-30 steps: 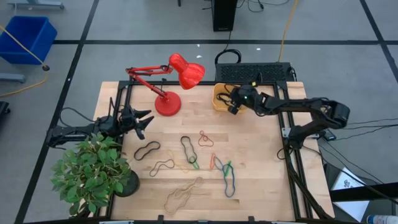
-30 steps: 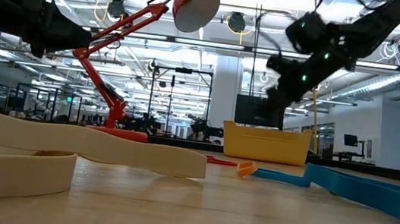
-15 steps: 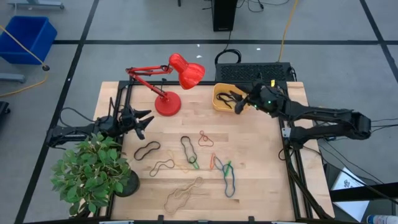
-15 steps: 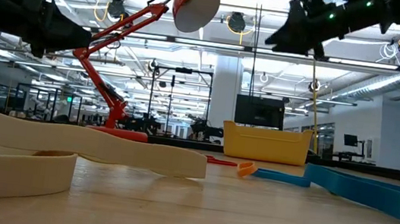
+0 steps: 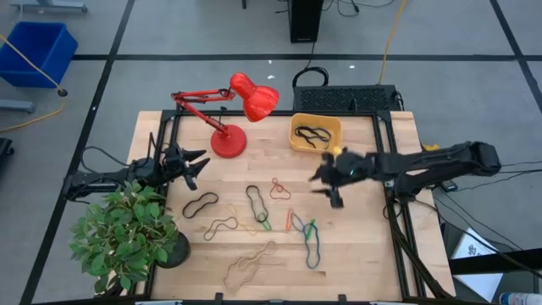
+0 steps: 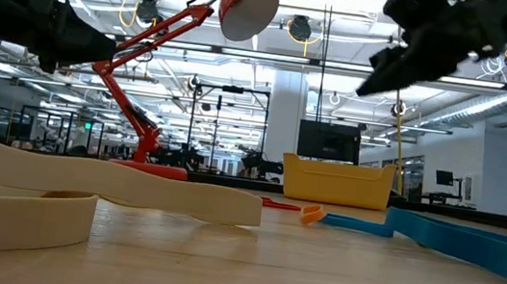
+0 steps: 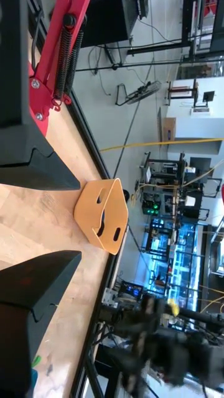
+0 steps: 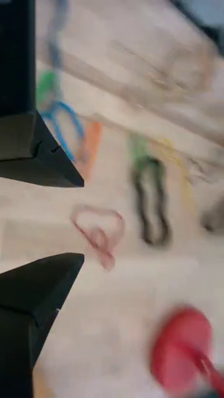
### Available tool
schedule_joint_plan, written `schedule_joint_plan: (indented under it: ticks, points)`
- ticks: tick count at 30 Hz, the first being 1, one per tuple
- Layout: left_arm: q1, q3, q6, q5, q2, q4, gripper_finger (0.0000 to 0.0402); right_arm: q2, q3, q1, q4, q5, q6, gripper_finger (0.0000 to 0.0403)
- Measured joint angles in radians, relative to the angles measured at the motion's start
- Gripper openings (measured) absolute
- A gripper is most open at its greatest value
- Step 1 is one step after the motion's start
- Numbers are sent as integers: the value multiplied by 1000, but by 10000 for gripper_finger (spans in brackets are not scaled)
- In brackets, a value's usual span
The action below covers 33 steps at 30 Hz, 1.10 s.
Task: Pick and place rubber bands into bin
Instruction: Put the bottom blue rubber band into the yellow container
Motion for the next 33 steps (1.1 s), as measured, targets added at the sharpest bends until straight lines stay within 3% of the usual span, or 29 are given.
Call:
schedule_joint_plan:
  ticks: [9,18,26,33]
  points:
    - [0,0,1,0,0,0,173,236,0,212,32,21,3,150]
    - [0,0,0,0,0,-1,173,445,0,273,241,22,51,139]
    - [0,0,0,-1,0,-3,173,511,0,278,236,21,51,111]
    - [0,0,0,-1,0,-4,173,501,0,278,238,19,52,47]
